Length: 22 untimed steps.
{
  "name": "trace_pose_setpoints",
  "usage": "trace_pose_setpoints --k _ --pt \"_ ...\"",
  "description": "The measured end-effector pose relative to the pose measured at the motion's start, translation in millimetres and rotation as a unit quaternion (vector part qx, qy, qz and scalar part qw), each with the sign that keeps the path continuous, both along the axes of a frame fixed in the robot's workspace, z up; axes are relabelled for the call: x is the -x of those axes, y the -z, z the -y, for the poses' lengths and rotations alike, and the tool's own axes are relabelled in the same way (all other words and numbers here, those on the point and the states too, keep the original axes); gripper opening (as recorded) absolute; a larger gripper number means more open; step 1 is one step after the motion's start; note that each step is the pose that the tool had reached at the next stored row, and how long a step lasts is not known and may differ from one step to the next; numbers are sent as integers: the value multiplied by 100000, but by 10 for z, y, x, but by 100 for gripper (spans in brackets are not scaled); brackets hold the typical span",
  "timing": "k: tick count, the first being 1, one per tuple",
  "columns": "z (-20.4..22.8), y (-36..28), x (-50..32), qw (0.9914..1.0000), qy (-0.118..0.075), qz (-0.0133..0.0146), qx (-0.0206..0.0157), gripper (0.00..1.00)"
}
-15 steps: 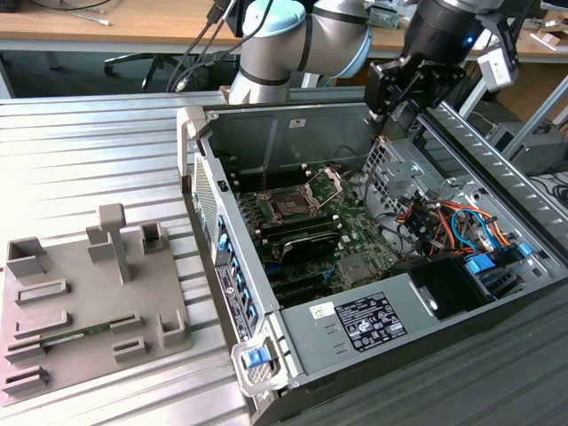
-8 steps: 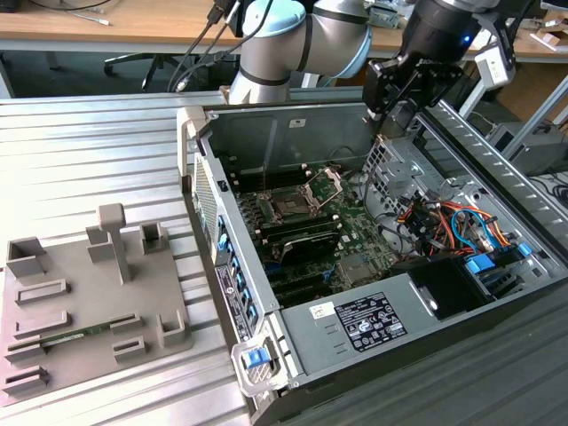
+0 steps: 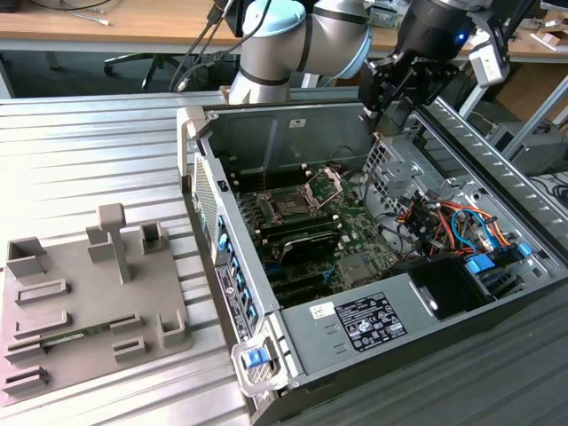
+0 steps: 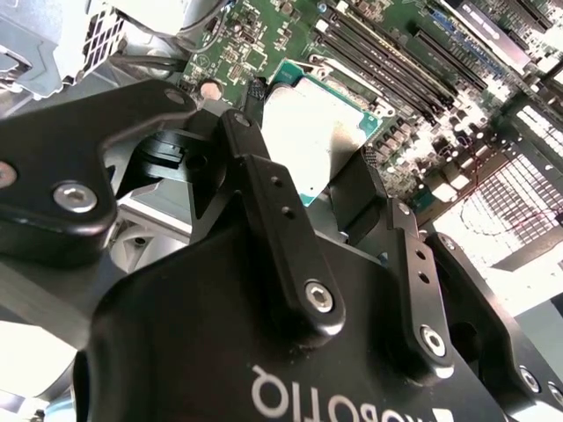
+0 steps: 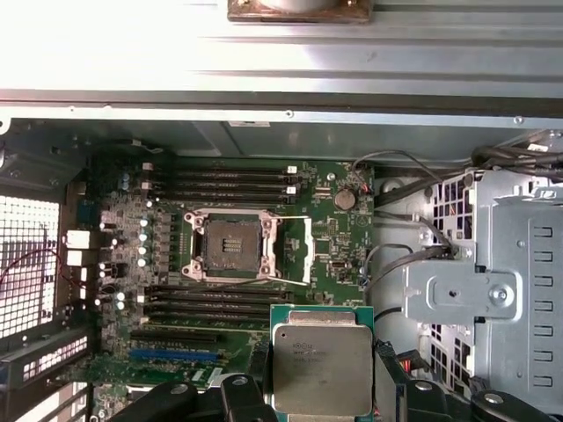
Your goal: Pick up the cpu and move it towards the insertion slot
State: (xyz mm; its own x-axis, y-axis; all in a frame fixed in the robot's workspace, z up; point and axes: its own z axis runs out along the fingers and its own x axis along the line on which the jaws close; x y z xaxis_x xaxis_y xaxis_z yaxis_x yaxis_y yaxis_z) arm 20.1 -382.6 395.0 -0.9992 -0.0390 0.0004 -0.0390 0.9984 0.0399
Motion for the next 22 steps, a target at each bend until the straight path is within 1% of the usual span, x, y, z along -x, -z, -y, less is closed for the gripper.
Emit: trace_pose_setpoints --k 12,17,22 --pt "-71 12 31 100000 0 -1 2 55" --pt "-123 27 46 100000 -5 -1 1 55" --pt "-145 45 48 100000 -3 0 1 55"
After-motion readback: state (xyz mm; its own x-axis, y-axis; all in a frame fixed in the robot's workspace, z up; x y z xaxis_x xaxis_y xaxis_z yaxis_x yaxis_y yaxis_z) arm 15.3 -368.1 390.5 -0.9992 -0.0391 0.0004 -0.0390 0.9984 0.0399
